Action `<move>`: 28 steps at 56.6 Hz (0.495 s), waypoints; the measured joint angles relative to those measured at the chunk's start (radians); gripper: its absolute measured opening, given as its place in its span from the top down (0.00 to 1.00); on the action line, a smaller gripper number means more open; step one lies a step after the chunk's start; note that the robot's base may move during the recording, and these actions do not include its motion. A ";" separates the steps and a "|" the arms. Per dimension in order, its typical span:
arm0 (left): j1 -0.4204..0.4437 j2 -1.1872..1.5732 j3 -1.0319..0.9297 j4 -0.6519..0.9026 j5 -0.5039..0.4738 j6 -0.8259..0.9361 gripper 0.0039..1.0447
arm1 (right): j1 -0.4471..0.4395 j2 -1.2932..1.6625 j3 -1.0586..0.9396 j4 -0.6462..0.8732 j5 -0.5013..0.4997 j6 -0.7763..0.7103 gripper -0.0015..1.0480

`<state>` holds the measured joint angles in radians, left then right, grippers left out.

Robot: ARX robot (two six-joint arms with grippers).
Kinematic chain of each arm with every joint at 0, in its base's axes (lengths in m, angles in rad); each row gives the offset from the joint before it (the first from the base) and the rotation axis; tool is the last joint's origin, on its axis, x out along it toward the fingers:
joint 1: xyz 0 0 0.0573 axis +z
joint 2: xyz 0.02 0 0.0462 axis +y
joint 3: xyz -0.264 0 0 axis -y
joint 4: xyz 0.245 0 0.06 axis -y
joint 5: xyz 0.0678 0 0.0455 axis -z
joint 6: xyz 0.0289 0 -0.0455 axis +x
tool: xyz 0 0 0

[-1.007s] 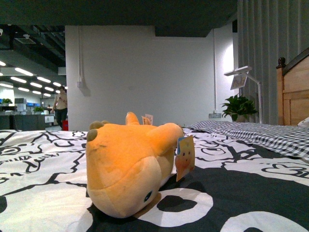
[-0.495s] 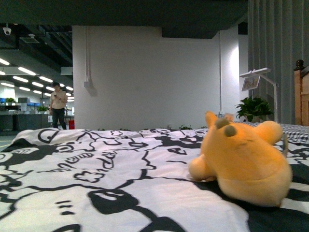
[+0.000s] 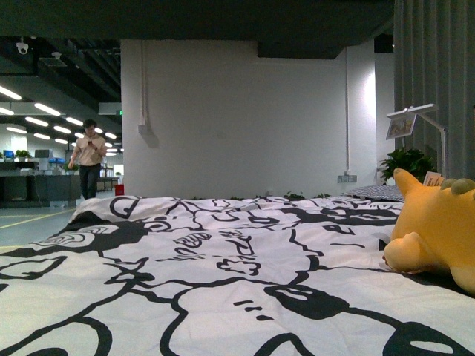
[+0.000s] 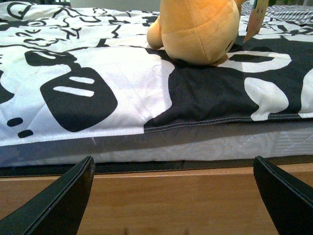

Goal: Put away toys

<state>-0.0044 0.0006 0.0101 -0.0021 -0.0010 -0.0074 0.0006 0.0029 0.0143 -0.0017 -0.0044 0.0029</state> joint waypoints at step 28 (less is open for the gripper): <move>0.000 0.000 0.000 0.000 -0.001 0.000 0.06 | 0.212 0.591 0.126 0.508 0.313 0.017 0.06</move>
<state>-0.0044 0.0006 0.0101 -0.0021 -0.0017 -0.0074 0.2127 0.5938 0.1398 0.5060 0.3088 0.0196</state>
